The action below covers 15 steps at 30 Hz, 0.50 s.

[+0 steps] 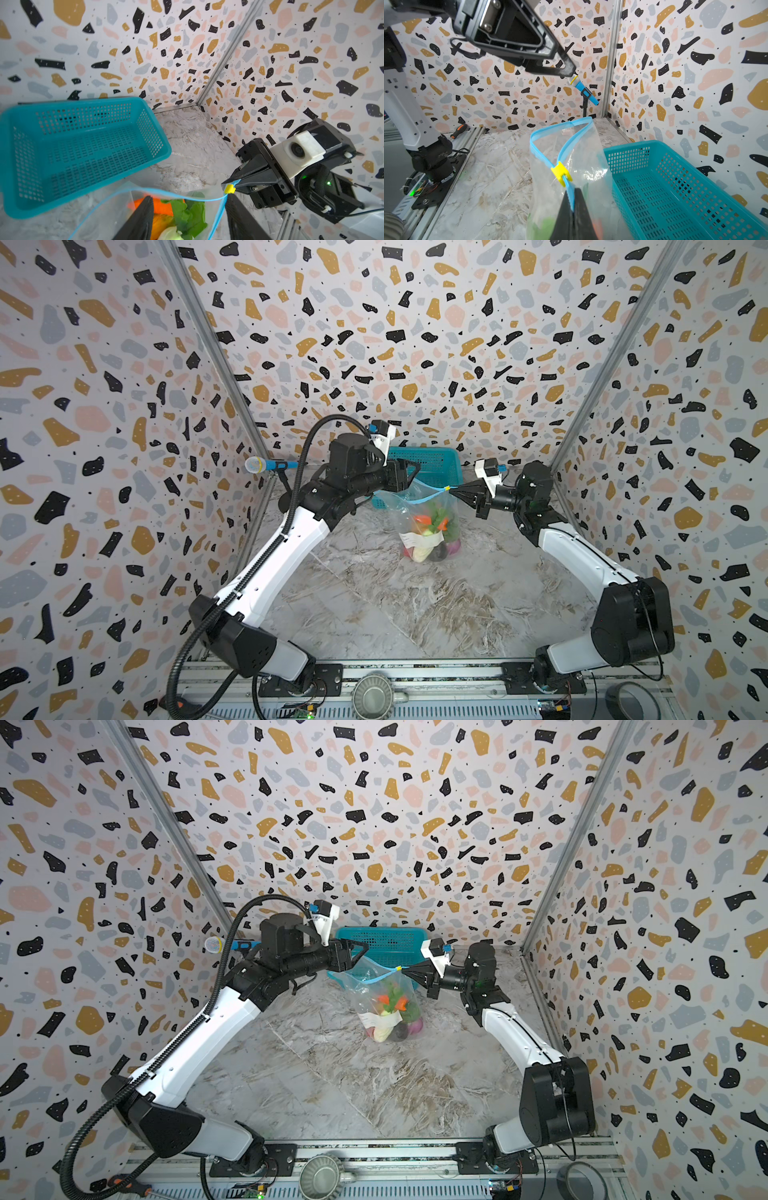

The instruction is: Place the food in the zip-top bag and seal the zipper

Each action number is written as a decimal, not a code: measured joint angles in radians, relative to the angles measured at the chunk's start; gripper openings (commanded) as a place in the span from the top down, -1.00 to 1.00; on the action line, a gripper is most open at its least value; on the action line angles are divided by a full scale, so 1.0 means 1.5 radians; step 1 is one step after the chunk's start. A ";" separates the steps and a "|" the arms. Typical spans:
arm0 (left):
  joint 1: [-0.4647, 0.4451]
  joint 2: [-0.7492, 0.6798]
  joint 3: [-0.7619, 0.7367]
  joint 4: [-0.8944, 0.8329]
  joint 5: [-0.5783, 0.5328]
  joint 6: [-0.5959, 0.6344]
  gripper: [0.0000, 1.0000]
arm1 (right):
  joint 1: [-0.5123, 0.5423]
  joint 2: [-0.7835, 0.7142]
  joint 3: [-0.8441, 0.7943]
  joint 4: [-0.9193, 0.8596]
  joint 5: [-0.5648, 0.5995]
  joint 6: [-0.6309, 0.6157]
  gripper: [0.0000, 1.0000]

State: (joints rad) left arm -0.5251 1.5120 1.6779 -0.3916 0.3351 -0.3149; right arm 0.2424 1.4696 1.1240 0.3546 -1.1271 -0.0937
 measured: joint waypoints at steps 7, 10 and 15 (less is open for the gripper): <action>-0.055 0.107 0.107 -0.084 0.021 0.195 -0.15 | -0.028 0.039 0.080 -0.134 -0.044 -0.041 1.00; -0.081 0.147 0.156 -0.112 0.033 0.245 -0.17 | -0.042 0.056 0.103 -0.172 -0.058 -0.040 1.00; -0.105 0.168 0.193 -0.120 0.021 0.286 -0.19 | -0.056 0.072 0.125 -0.221 -0.071 -0.035 1.00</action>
State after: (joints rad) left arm -0.6823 1.7634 1.9675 -0.5713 0.3672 0.1143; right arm 0.1581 1.5780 1.3121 0.0235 -1.2339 -0.1467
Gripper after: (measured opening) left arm 0.592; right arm 0.050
